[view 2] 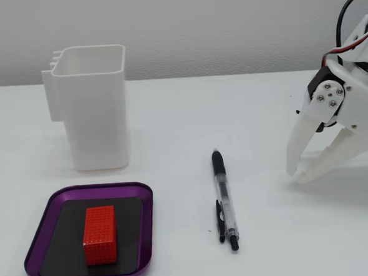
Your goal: Pick up the pen and put it in the pen holder.
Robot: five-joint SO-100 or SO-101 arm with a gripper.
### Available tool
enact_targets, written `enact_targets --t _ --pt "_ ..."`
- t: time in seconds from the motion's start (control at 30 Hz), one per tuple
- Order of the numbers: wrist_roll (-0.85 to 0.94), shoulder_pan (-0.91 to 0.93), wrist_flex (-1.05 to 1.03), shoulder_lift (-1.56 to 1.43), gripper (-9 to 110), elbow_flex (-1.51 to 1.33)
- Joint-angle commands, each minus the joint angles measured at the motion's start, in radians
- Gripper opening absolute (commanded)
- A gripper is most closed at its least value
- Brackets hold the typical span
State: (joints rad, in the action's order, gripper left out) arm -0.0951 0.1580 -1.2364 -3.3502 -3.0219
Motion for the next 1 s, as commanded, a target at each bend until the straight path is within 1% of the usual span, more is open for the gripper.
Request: enact_targets --t 0.0,0.63,0.8,0.87,0.97 --pt "0.003 -0.011 -0.002 -0.072 0 -0.008" --pt "0.005 0.003 0.0 -0.072 0 0.006" --pt "0.014 0.006 0.044 -0.049 0 0.153" --pt "0.078 0.006 0.069 -0.02 1 0.213" --pt "0.244 0.006 0.097 0.074 3 0.299"
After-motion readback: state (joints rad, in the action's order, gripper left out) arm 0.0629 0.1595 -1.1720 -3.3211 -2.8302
